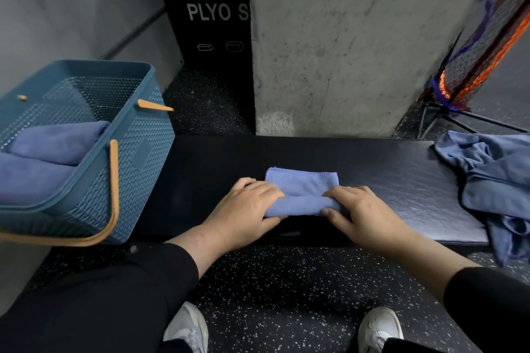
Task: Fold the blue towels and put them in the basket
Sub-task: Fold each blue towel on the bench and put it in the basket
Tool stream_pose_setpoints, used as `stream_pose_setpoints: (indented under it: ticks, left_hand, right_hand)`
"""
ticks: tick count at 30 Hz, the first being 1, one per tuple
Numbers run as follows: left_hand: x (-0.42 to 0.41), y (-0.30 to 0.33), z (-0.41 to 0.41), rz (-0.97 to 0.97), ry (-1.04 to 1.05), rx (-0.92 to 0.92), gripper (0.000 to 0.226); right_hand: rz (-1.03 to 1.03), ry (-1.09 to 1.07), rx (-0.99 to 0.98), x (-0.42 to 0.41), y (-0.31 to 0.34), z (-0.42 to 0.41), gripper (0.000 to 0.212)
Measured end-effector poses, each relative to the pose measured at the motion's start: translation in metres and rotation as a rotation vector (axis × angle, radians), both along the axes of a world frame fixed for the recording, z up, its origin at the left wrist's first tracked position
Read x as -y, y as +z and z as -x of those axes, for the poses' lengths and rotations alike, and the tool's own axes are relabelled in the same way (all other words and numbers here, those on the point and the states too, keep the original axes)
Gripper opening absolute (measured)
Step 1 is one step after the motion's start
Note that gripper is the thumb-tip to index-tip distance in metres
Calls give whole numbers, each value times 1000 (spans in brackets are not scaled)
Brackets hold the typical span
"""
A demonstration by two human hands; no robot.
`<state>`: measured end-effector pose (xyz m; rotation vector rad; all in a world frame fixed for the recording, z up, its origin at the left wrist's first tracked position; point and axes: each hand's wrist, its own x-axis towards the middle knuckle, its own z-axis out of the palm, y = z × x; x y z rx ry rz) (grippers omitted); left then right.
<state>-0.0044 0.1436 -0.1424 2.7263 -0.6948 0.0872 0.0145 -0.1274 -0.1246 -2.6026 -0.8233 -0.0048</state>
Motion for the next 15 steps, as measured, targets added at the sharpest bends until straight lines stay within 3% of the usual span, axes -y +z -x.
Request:
stream_pose_setpoints:
  ticks: [2,5,8,10,13,15]
  left_hand:
    - [4,8,-2,145,106,-115,18]
    - [6,18,-12,361,265,-288,20]
    - [7,23,-29,499,338,-332,26]
    - [8,19,-38,527,388,-350,31]
    - [11,8,-44,579,466,-363,13]
    - [13,2,-44,423,465,-176,28]
  right_hand:
    - [-31,-26,-72,2,10,-3,12]
    - [-142,-116,-168,1,16,-12,15]
    - [-218,-192,-184,-3,17,-25,20]
    - [-199,-213,-133,-8,16,-33,18]
    - [-137,-227,-16,-17,9,-49,14]
    - [-50,-210,88,-23,3,-57,12]
